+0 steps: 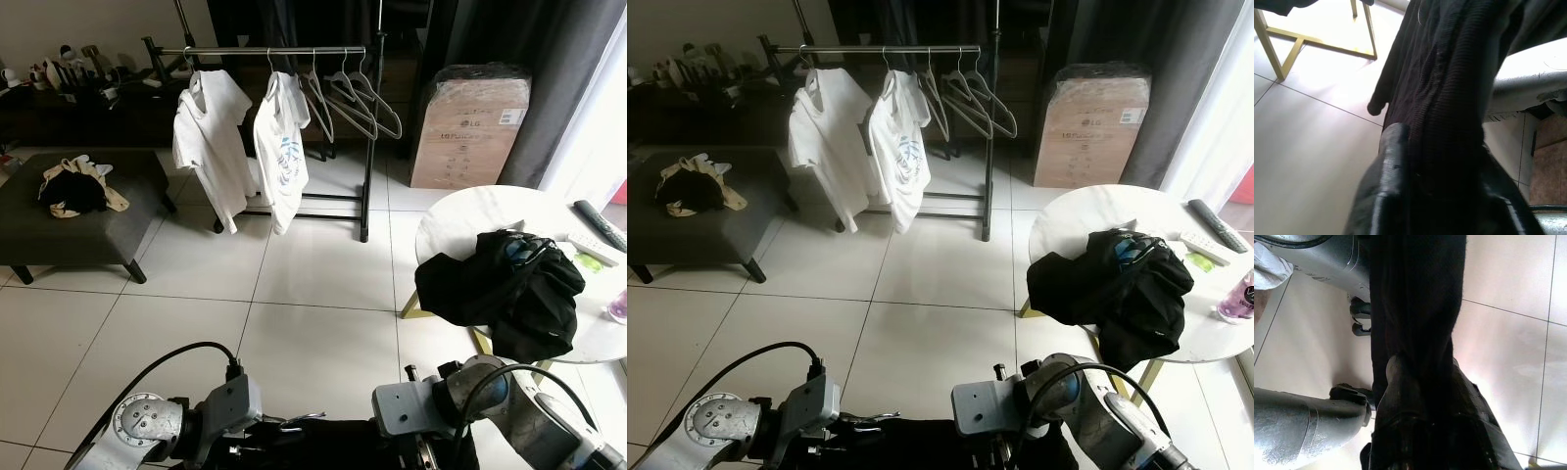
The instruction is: Hang hanger
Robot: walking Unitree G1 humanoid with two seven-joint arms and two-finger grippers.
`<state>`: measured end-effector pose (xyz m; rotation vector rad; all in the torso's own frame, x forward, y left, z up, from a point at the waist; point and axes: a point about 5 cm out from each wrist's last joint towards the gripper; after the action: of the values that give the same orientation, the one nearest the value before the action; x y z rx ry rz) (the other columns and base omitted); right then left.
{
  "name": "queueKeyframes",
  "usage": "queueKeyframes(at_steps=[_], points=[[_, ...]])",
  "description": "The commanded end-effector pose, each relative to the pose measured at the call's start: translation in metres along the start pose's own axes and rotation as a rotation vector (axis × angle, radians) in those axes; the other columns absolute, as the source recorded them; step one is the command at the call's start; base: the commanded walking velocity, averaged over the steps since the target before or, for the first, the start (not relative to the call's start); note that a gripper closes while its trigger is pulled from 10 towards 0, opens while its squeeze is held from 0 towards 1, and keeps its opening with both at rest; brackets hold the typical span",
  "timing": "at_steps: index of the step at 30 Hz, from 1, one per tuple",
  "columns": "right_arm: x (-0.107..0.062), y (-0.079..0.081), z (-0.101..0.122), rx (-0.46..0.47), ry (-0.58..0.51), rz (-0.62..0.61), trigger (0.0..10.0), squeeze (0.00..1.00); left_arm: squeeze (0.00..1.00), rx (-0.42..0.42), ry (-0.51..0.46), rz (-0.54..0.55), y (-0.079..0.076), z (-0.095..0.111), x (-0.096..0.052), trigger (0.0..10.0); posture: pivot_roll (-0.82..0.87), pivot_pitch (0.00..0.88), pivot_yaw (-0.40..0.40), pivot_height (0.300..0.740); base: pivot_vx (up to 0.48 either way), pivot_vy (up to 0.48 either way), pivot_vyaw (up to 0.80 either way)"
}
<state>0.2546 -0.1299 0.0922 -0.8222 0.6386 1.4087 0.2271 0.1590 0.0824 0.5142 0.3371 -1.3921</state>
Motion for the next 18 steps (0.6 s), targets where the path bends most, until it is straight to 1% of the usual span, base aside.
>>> queueKeyframes(at_steps=[1, 5, 7, 8, 18], points=[[-0.0037, -0.0027, 0.0113, -0.031, -0.053, -0.009, 10.0, 0.0, 0.0, -0.012, 0.029, -0.015, -0.0033, -0.0052, 0.0011, 0.0, -0.04, 0.12, 0.043, 0.74, 0.0, 0.0, 0.0], [-0.0037, -0.0029, 0.0112, -0.031, -0.052, -0.01, 10.0, 0.0, 0.0, -0.012, 0.029, -0.017, -0.0033, -0.0052, 0.0012, 0.0, -0.04, 0.12, 0.043, 0.74, 0.0, 0.0, 0.0], [-0.0041, -0.0052, 0.0139, -0.02, -0.069, -0.017, 10.0, 0.0, 0.0, -0.106, -0.009, -0.05, -0.0082, -0.0043, 0.007, 0.0, -0.05, 0.119, 0.038, 0.74, 0.0, 0.0, 0.0], [-0.004, -0.0056, 0.0141, -0.017, -0.073, -0.018, 10.0, 0.0, 0.0, -0.117, -0.013, -0.052, -0.0086, -0.0042, 0.0077, 0.0, -0.05, 0.119, 0.037, 0.74, 0.0, 0.0, 0.0], [-0.0048, -0.006, 0.0148, 0.003, -0.09, -0.009, 10.0, 0.0, 0.0, -0.117, -0.023, -0.03, -0.0075, -0.0024, 0.008, 0.0, -0.04, 0.121, 0.033, 0.74, 0.0, 0.0, 0.0]])
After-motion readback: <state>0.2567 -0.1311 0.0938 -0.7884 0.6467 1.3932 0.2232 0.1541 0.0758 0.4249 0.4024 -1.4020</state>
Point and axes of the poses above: a point about 5 cm out from each wrist's last joint towards the gripper, its own x axis pointing out of the wrist towards the gripper, its own z axis along the axis of the wrist's last joint, y = z × x, and after that the axes turned 7 degrees about x, right-handed
